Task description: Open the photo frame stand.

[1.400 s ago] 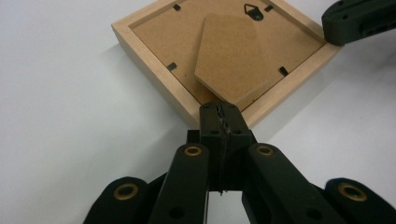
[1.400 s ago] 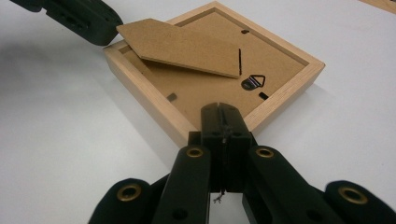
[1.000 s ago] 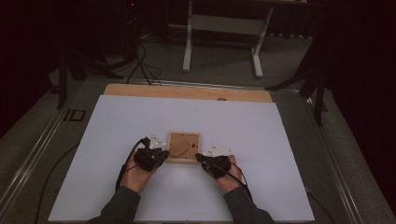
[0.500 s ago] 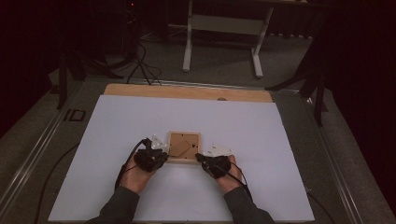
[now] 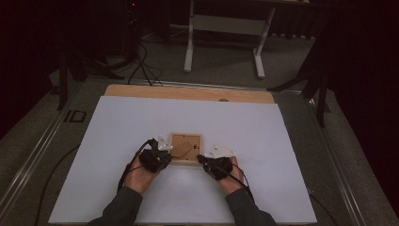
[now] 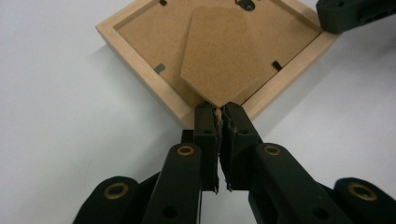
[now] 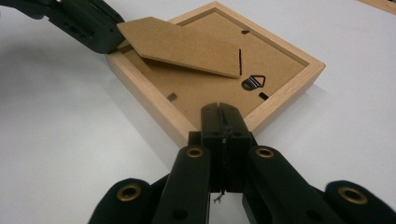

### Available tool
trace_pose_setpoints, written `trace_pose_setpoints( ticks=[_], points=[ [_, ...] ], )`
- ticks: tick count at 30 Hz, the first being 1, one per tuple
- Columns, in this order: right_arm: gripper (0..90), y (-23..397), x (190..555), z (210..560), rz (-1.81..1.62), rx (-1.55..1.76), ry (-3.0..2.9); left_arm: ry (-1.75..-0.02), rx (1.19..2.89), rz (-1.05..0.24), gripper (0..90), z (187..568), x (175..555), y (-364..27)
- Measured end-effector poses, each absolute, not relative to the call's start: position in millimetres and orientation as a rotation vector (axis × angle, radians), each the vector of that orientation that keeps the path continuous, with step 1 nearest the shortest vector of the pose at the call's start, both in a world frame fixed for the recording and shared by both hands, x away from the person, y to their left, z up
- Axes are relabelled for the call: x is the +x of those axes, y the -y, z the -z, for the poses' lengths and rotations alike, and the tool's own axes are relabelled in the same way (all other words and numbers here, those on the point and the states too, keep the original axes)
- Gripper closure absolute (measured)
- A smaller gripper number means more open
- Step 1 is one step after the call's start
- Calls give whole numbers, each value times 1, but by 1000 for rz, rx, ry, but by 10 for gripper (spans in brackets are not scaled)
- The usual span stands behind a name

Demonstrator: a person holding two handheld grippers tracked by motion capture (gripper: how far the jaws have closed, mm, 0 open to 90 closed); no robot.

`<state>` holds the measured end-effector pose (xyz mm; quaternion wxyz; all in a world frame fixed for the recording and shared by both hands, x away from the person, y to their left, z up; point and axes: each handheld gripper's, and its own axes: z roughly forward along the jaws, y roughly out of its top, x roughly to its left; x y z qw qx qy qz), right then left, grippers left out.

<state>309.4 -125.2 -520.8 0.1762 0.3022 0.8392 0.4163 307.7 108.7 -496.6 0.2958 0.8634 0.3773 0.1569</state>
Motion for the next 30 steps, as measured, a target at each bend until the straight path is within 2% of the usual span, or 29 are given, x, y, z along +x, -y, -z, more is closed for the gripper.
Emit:
trace_pose_setpoints(
  ticks=[8,12,17,23,30],
  points=[
    [899,125,309,521,-1182,857,-2377,-1004,2130,-395,831,485,310,-107],
    [900,126,310,521,-1180,854,-2377,-1013,2119,-372,763,485,313,-103],
    [900,126,310,521,-1180,857,-2379,-1041,2103,-307,625,490,318,-100],
    [900,126,310,521,-1181,857,-2378,-1094,2059,-235,521,491,327,-100],
    [899,126,310,521,-1180,856,-2378,-1132,2047,-196,500,497,337,-94]
  ],
)
